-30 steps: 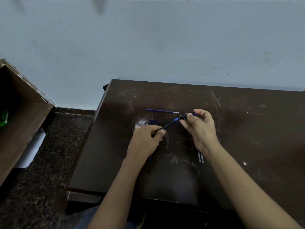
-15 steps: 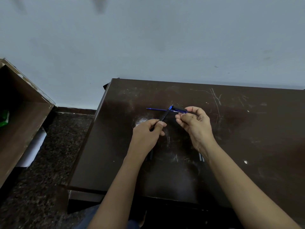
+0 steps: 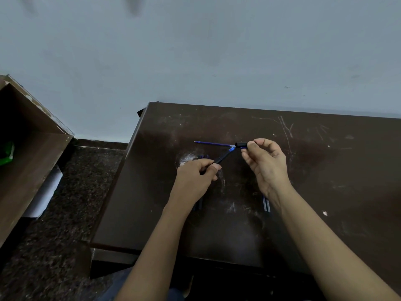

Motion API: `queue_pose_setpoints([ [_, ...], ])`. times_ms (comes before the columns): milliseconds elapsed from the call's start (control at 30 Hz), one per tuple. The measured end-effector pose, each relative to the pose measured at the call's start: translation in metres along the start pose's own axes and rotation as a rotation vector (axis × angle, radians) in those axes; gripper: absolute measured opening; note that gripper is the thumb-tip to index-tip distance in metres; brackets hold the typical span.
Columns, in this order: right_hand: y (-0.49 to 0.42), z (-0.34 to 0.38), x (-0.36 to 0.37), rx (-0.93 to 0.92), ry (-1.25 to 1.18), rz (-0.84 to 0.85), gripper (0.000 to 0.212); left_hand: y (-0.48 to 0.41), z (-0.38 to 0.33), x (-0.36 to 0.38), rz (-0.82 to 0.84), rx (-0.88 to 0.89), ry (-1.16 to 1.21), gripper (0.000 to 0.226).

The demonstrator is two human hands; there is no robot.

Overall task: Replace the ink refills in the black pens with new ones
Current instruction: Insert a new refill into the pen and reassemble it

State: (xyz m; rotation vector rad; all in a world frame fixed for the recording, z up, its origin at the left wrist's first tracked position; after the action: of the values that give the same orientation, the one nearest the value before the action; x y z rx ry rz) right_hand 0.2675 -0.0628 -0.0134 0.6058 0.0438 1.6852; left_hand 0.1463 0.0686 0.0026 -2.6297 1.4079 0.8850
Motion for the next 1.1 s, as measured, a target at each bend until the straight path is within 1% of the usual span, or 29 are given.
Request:
queue_pose_setpoints([
  [200, -0.002, 0.005, -0.002, -0.034, 0.044, 0.022, 0.014, 0.0, -0.001, 0.001, 0.005, -0.004, -0.002, 0.024],
  [467, -0.004, 0.006, -0.005, -0.081, 0.106, 0.018, 0.018, 0.001, -0.003, 0.001, 0.032, 0.018, -0.067, 0.028],
  [667, 0.004, -0.001, 0.006, -0.105, 0.279, 0.152, 0.022, 0.003, -0.005, 0.002, 0.008, 0.047, -0.096, 0.026],
  [767, 0.013, -0.011, 0.016, -0.14, 0.351, 0.21, 0.031, 0.004, -0.008, 0.004, -0.038, 0.079, -0.101, 0.02],
  [833, 0.018, -0.017, 0.02, -0.161, 0.412, 0.2, 0.04, 0.005, -0.01, 0.008, -0.056, 0.098, -0.126, 0.02],
  [900, 0.019, -0.022, 0.021, -0.146, 0.405, 0.164, 0.046, 0.005, -0.011, 0.01, -0.081, 0.109, -0.147, 0.021],
  [1100, 0.021, -0.03, 0.019, -0.134, 0.408, 0.104, 0.05, 0.002, -0.002, 0.012, -0.143, 0.075, -0.211, 0.019],
])
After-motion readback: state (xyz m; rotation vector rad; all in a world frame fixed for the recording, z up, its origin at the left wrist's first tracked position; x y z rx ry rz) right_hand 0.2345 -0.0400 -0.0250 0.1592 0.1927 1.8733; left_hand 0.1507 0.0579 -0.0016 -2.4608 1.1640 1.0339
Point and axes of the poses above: each hand's wrist, its own y-axis away from the middle knuckle, its own x-axis out of the palm, z = x × y, the point moved 5 cm from there along -y, towards the middle knuckle, and after that the axes turned 2 degrees about -z, right-handed, at the moved point
